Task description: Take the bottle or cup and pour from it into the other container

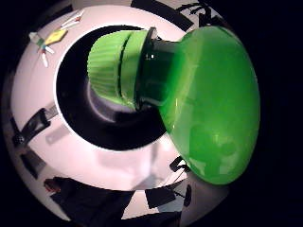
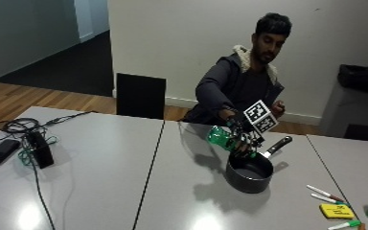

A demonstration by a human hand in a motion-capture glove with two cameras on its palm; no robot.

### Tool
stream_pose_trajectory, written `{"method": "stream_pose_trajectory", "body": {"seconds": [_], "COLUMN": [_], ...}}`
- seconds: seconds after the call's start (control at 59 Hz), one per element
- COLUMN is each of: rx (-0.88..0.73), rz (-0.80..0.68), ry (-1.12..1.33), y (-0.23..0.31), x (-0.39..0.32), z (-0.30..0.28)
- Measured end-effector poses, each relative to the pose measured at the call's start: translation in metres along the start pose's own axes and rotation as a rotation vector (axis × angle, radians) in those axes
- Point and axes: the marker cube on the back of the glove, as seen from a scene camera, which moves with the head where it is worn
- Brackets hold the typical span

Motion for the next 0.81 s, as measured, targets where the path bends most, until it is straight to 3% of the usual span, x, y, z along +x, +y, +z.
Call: {"method": "stream_pose_trajectory", "body": {"seconds": [0.814], "rx": [0.005], "rz": [-0.005], "ry": [0.048], "y": [0.005], "x": [-0.008], "z": [-0.005]}}
